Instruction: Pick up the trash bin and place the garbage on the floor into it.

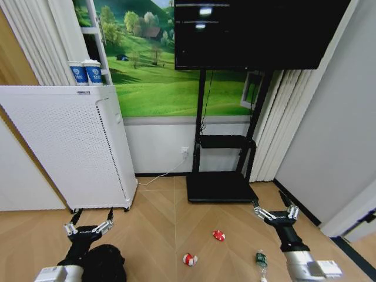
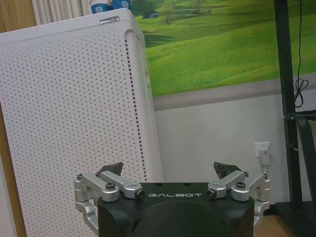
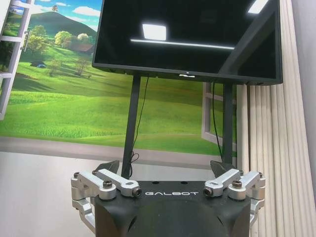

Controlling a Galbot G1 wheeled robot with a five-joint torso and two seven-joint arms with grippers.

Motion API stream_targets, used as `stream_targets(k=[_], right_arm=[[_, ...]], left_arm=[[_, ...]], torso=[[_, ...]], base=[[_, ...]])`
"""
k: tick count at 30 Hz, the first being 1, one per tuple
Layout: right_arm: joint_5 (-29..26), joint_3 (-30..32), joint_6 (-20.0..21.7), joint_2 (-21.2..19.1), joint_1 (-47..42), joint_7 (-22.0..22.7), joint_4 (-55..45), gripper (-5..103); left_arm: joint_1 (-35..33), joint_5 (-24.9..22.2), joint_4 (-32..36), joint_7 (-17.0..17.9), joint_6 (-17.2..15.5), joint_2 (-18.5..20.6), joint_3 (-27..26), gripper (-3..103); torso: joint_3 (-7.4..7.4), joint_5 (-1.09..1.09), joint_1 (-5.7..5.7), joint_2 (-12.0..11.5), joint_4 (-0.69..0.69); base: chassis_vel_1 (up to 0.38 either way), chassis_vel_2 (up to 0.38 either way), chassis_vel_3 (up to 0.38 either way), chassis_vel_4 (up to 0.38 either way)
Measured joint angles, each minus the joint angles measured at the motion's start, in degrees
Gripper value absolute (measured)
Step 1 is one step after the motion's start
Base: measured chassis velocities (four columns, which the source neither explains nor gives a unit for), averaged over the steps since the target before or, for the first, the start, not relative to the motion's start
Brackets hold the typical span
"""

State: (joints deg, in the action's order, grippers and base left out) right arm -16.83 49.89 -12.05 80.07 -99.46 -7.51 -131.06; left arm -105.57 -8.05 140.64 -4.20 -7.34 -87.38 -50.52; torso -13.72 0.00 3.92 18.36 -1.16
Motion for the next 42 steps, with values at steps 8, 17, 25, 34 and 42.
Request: stream_targets(k=[8, 17, 25, 34, 42], right_arm=[[0.0, 0.0, -0.1, 0.0, 0.0, 0.0, 0.1, 100], [0.2, 0.0, -0.3, 0.1, 0.0, -0.2, 0.4, 100], [0.8, 0.0, -0.7, 0.1, 0.1, 0.3, 0.7, 100], [1.0, -0.1, -1.4, 0.2, 0.2, 1.0, 1.1, 100], [1.1, -0.1, -1.7, 0.3, 0.3, 1.2, 1.3, 100]], left_arm=[[0.0, 0.0, 0.0, 0.0, 0.1, -0.1, 0.0, 100], [0.0, 0.3, -0.4, -0.1, 0.1, -0.2, 0.1, 100], [0.2, 0.6, -1.8, -0.1, 0.4, -0.3, 0.4, 100], [0.4, 1.2, -3.2, -0.1, 0.9, -0.5, 0.7, 100], [0.4, 1.6, -3.9, -0.1, 1.0, -0.7, 0.9, 100]], torso=[[1.3, 0.0, -0.71, -2.0, 0.0], [2.6, 0.0, -1.36, -4.0, 0.0], [3.94, 0.0, -1.84, -5.8, 0.0], [5.24, 0.0, -2.4, -7.6, 0.01], [6.18, 0.0, -2.58, -8.8, 0.0]], base=[[0.0, 0.0, 0.0, 0.0], [0.0, 0.0, 0.0, 0.0], [0.0, 0.0, 0.0, 0.0], [0.0, 0.0, 0.0, 0.0], [0.0, 0.0, 0.0, 0.0]])
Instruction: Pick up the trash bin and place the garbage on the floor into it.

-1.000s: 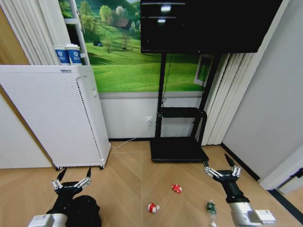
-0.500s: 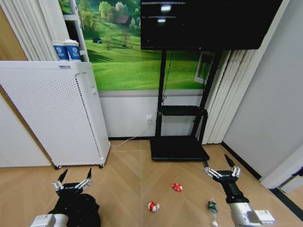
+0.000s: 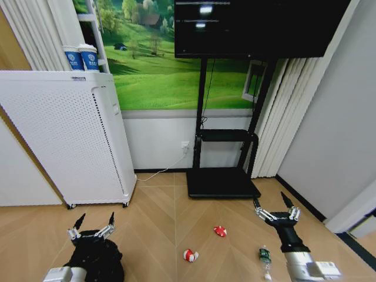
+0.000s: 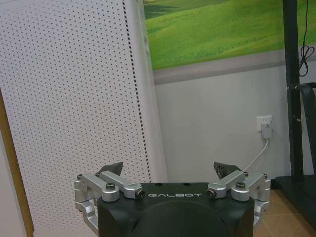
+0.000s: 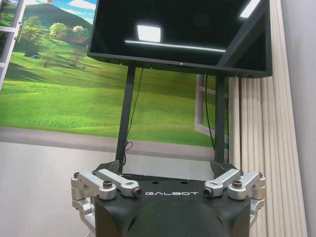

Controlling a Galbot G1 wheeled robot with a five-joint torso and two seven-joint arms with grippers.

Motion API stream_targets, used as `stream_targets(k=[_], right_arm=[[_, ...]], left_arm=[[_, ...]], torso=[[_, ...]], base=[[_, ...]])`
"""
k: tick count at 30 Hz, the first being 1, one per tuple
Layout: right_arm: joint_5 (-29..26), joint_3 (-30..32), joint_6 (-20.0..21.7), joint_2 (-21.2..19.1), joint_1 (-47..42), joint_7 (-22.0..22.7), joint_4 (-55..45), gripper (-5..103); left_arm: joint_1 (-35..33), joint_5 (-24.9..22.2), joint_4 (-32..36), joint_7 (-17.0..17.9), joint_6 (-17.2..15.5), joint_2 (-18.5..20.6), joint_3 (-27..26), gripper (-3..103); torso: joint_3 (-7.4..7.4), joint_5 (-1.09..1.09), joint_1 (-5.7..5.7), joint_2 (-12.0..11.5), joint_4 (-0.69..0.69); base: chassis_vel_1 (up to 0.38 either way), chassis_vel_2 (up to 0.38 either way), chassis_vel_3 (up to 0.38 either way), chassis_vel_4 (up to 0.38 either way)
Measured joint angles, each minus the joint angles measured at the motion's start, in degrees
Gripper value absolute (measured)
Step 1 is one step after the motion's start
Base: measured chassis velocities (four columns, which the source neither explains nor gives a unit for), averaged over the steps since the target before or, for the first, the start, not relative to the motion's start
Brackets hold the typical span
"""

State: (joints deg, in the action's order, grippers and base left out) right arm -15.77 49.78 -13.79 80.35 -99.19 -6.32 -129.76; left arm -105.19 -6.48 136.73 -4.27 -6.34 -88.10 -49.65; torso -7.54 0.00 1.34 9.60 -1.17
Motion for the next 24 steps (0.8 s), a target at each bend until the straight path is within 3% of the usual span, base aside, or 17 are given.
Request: stream_targets(k=[6, 18, 22, 24], right_arm=[[-0.1, 0.0, -0.3, 0.0, 0.2, 0.7, 0.2, 100], [0.3, 0.0, -0.6, 0.2, 0.1, 0.6, 0.4, 100], [0.4, 0.0, -0.6, 0.4, 0.1, 0.6, 0.4, 100], [0.6, 0.1, -0.8, 0.6, 0.1, 0.6, 0.5, 100]], left_arm=[[0.0, 0.2, -0.2, 0.0, 0.5, -0.2, 0.0, 100], [-0.3, 0.9, -0.4, 1.2, 1.4, -1.0, -0.2, 100], [-0.8, 0.4, -0.5, 3.5, 2.8, -1.3, -0.7, 100], [-1.5, 3.1, 0.1, 5.5, 1.5, -0.9, -2.1, 100]], torso=[[1.83, 0.0, -0.51, -2.3, 0.0], [3.51, 0.0, -0.99, -4.5, 0.0], [3.73, 0.0, -1.08, -4.8, 0.0], [3.75, -0.01, -1.09, -4.8, 0.0]], base=[[0.0, 0.0, 0.0, 0.0], [0.0, 0.0, 0.0, 0.0], [0.0, 0.0, 0.0, 0.0], [0.0, 0.0, 0.0, 0.0]])
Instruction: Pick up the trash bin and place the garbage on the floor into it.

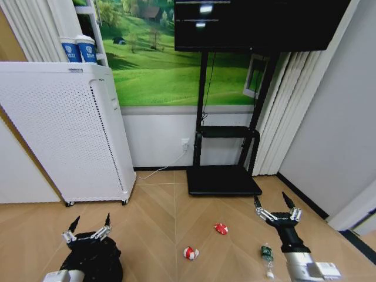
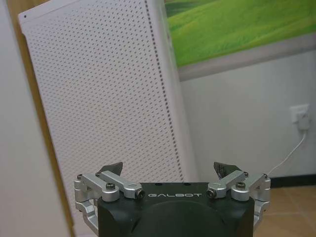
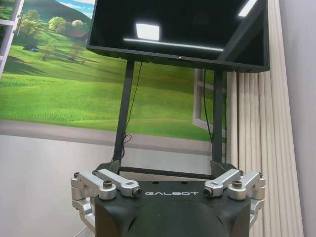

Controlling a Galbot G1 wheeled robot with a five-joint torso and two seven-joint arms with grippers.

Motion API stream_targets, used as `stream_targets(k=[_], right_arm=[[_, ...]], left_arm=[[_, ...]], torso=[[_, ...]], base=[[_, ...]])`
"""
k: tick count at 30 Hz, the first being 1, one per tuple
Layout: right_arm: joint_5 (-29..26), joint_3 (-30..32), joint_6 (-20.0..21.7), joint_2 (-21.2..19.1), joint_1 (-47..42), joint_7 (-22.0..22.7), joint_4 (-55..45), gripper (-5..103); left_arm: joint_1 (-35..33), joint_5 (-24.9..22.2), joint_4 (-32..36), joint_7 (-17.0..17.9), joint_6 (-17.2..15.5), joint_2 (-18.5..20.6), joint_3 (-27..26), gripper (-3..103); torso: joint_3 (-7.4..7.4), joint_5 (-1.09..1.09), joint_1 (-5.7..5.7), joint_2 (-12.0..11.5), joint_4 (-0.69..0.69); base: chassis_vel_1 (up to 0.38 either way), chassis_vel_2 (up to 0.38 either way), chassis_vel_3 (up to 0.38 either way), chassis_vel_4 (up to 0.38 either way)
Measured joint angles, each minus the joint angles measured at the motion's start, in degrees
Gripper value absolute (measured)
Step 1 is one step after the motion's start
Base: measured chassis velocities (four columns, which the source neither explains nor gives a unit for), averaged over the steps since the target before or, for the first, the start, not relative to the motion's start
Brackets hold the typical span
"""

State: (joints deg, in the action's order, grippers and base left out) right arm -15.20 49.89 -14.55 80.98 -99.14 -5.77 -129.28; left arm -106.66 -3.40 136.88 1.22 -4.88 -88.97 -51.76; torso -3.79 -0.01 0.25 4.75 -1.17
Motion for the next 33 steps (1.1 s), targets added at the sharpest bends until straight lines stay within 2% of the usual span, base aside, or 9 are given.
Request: stream_targets(k=[2, 5, 6, 7, 9, 19, 23, 29, 33], right_arm=[[0.0, 0.1, -0.1, 0.1, 0.0, 0.0, 0.0, 100], [0.0, 0.6, -0.5, 0.6, -0.3, 0.0, 0.1, 100], [0.0, 1.1, -1.1, 1.2, -0.7, 0.0, 0.2, 100], [0.0, 1.1, -1.1, 1.2, -0.7, 0.0, 0.2, 100], [-0.6, 1.6, -1.5, 1.3, -0.6, 0.0, 1.0, 100], [-2.5, 1.6, -1.1, 0.4, 2.2, 0.1, 3.8, 100], [-3.5, 1.7, -1.0, 0.2, 2.9, 0.1, 4.8, 100], [-4.2, 1.5, -1.1, 0.2, 2.9, -0.3, 6.4, 100], [-4.5, 1.4, -1.2, 0.0, 2.8, -0.5, 6.6, 100]], left_arm=[[-0.7, -0.4, 0.6, 1.6, -2.0, 0.2, -0.2, 100], [-3.8, -11.4, 4.5, 9.8, -11.9, 0.7, -0.9, 100], [-5.6, -21.1, 5.9, 14.1, -19.9, 1.2, -2.1, 100], [-5.6, -21.1, 5.9, 14.1, -19.9, 1.2, -2.1, 100], [-7.2, -35.0, 6.3, 19.5, -28.6, 1.5, -5.5, 100], [-8.9, -76.0, 6.4, 39.0, -37.1, 0.3, -18.0, 100], [-10.3, -79.3, 6.6, 41.0, -36.9, 0.2, -20.1, 100], [-8.8, -73.5, 5.2, 35.8, -34.6, 1.9, -21.4, 100], [-4.4, -75.4, 4.0, 38.8, -35.8, 3.0, -20.4, 100]], torso=[[0.0, 0.0, 0.0, 0.0, 0.0], [-0.03, 0.01, 0.0, 0.0, 0.03], [-0.06, 0.04, 0.0, 0.1, 0.0], [-0.06, 0.04, 0.0, 0.1, 0.0], [-0.11, 0.0, 0.01, 0.2, 0.01], [-0.26, 0.01, 0.08, 0.3, 0.01], [-0.3, 0.01, 0.09, 0.4, 0.01], [-0.36, 0.01, 0.12, 0.5, 0.01], [-0.38, 0.0, 0.13, 0.5, -0.01]], base=[[0.0, 0.0, 0.0, 0.0], [0.0, 0.0, 0.0, 0.0], [0.0, 0.0, 0.0, 0.0], [0.0, 0.0, 0.0, 0.0], [0.0, 0.0, 0.0, 0.0], [0.0, 0.0, 0.0, 0.0], [0.0, 0.0, 0.0, 0.0], [0.0, 0.0, 0.0, 0.0], [0.0, 0.0, 0.0, 0.0]])
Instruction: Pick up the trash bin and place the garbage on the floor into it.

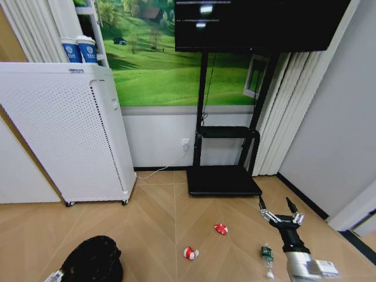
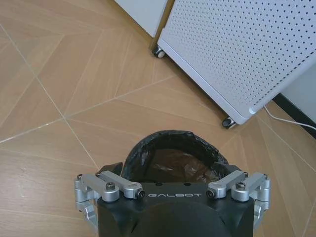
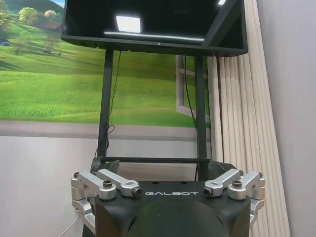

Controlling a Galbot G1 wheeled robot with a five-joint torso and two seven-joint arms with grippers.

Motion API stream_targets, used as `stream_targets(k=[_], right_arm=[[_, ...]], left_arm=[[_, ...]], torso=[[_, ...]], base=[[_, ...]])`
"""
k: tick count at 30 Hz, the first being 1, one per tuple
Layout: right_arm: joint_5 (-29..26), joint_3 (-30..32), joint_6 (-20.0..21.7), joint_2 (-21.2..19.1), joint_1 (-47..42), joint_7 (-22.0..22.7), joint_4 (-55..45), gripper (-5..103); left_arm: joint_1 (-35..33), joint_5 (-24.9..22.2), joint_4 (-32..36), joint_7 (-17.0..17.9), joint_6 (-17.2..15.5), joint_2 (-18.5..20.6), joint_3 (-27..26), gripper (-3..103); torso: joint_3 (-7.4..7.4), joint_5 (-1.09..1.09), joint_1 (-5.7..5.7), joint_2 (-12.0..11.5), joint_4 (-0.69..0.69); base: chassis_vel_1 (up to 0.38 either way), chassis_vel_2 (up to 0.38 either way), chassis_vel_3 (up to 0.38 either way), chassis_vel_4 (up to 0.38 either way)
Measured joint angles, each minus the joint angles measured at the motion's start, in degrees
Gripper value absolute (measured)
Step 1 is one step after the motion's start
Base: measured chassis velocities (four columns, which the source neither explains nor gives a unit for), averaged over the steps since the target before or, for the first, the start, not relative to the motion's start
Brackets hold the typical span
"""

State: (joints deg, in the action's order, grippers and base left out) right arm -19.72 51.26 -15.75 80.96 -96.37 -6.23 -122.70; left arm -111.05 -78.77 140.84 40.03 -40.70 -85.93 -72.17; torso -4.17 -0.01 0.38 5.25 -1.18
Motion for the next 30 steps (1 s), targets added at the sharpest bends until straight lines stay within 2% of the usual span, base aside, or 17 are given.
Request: stream_targets(k=[5, 10, 13, 22, 27, 30], right_arm=[[-0.8, 0.5, 0.1, -0.7, 0.1, 0.1, 0.1, 100], [-1.0, 0.7, 0.2, -1.2, -0.1, 0.2, 1.1, 100], [-0.8, 0.3, 0.2, -1.2, 0.0, 0.2, 1.2, 100], [0.5, -0.5, 0.3, -1.3, -0.4, 0.2, 1.8, 100], [0.5, -0.5, 0.2, -1.2, -1.0, 0.2, 1.7, 100], [0.5, -0.4, 0.1, -1.1, -1.2, 0.2, 1.7, 100]], left_arm=[[-0.5, -0.7, 0.0, 1.1, -1.0, -0.8, 2.1, 100], [-4.3, -0.5, -0.7, -2.8, -1.0, -2.6, 1.8, 100], [-4.5, -0.5, -1.8, -3.1, -0.4, -2.5, 1.3, 100], [-1.4, -0.6, -7.9, -4.5, 0.2, -0.4, -0.4, 100], [2.3, -1.3, -12.2, -5.8, -0.9, 2.2, -0.5, 100], [3.3, -1.6, -13.3, -5.8, -1.1, 2.6, 0.0, 100]], torso=[[-0.02, 0.0, 0.01, 0.0, 0.01], [-0.04, 0.01, 0.01, 0.1, 0.03], [-0.04, 0.01, 0.01, 0.1, 0.03], [-0.07, 0.0, 0.02, 0.1, 0.02], [-0.08, 0.0, 0.03, 0.1, 0.02], [-0.08, 0.01, 0.03, 0.1, 0.0]], base=[[0.0, 0.0, 0.0, 0.0], [0.0, 0.0, 0.0, 0.0], [0.0, 0.0, 0.0, 0.0], [0.0, 0.0, 0.0, 0.0], [0.0, 0.0, 0.0, 0.0], [0.0, 0.0, 0.0, 0.0]])
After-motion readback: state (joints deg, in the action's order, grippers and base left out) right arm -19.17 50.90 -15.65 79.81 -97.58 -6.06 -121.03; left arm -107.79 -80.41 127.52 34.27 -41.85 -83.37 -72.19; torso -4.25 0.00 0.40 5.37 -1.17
